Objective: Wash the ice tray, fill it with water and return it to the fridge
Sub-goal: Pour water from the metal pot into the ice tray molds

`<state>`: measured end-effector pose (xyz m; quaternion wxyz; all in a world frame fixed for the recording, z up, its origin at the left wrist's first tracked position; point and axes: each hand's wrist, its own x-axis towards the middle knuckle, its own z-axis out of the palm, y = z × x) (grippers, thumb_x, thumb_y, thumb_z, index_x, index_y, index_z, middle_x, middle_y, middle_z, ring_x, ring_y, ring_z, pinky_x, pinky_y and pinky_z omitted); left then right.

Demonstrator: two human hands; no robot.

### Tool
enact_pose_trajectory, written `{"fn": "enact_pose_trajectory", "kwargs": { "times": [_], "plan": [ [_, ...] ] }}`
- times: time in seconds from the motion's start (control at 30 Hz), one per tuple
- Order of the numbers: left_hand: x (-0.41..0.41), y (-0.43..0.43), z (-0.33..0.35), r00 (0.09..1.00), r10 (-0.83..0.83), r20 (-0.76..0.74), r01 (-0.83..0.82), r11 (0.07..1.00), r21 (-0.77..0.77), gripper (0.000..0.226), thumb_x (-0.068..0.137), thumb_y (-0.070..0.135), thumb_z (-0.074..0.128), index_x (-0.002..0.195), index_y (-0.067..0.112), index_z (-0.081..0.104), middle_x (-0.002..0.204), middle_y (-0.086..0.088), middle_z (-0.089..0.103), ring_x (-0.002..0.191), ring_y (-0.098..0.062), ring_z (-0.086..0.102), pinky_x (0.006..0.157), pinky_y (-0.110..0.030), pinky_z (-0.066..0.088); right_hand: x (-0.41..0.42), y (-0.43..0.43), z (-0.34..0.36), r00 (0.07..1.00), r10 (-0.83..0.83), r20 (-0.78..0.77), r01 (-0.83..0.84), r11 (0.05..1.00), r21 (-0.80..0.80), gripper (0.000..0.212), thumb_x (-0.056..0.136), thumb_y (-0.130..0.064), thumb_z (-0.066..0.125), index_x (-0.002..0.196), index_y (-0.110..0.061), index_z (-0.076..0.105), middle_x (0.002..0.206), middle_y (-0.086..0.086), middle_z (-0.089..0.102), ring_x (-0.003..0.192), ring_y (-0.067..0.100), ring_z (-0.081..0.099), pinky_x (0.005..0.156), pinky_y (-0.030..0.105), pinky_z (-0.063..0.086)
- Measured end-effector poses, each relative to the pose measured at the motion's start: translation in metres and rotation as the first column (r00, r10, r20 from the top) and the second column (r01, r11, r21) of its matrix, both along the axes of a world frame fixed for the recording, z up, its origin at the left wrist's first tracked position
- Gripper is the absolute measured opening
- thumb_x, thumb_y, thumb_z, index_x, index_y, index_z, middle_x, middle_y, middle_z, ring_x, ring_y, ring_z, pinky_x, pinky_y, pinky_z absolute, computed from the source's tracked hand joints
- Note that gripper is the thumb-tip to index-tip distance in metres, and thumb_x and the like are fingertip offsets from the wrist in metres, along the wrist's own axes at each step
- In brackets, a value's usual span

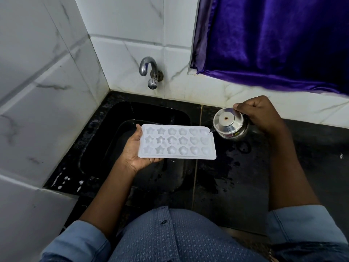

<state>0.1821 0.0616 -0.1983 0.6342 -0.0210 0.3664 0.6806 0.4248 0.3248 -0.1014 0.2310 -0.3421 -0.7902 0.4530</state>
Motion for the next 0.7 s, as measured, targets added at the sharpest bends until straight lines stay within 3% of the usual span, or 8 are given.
{"fn": "enact_pose_trajectory", "kwargs": {
  "times": [0.1,0.3,0.5,0.57,0.7],
  "plan": [
    [0.0002,0.0001,0.0007,1.000,0.001,-0.001,-0.001,1.000,-0.001,0.083,0.100,0.075,0.035,0.139,0.008,0.062,0.138,-0.025,0.067,0.114,-0.044,0.072,0.079,-0.060,0.063,-0.0005,0.0000,0.0000,1.000,-0.005,0.011,0.005,1.000,-0.002,0.054,0.098,-0.019,0.070,0.054,-0.003,0.043,0.046,-0.006,0.032,0.042,0.011,0.029,0.047,0.020,0.032],
    [-0.0015,0.0004,0.0014,1.000,0.010,-0.009,-0.010,1.000,-0.006,0.082,0.101,0.075,0.035,0.141,0.008,0.061,0.136,-0.025,0.068,0.112,-0.045,0.073,0.076,-0.059,0.063,-0.0007,0.0001,-0.0002,1.000,0.025,0.016,-0.025,1.000,0.017,0.058,0.098,-0.021,0.071,0.064,0.017,0.043,0.059,0.011,0.033,0.052,0.020,0.030,0.050,0.023,0.032],
    [-0.0042,0.0011,0.0002,0.999,0.037,-0.014,-0.037,0.999,-0.004,0.081,0.101,0.074,0.034,0.139,0.008,0.063,0.133,-0.024,0.070,0.109,-0.044,0.074,0.075,-0.059,0.064,-0.0015,-0.0027,0.0007,0.998,0.047,0.039,-0.048,0.999,0.024,0.055,0.099,-0.018,0.070,0.059,0.009,0.042,0.051,0.004,0.034,0.045,0.014,0.031,0.048,0.021,0.033],
    [-0.0046,0.0014,0.0004,0.999,0.049,-0.013,-0.050,0.999,-0.012,0.081,0.101,0.074,0.034,0.132,0.008,0.069,0.131,-0.023,0.071,0.108,-0.043,0.075,0.075,-0.059,0.064,-0.0015,-0.0034,0.0013,0.998,0.052,0.044,-0.053,0.998,0.020,0.054,0.099,-0.018,0.069,0.056,0.004,0.045,0.048,-0.001,0.035,0.044,0.013,0.031,0.048,0.021,0.033],
    [-0.0067,0.0028,-0.0011,0.998,0.060,-0.023,-0.060,0.998,-0.025,0.085,0.100,0.076,0.032,0.109,0.008,0.084,0.131,-0.022,0.072,0.107,-0.042,0.075,0.076,-0.058,0.064,-0.0010,-0.0069,0.0036,0.997,0.068,0.031,-0.068,0.997,0.019,0.055,0.099,-0.018,0.069,0.061,0.012,0.043,0.054,0.007,0.034,0.046,0.014,0.031,0.048,0.021,0.033]
  ]
}}
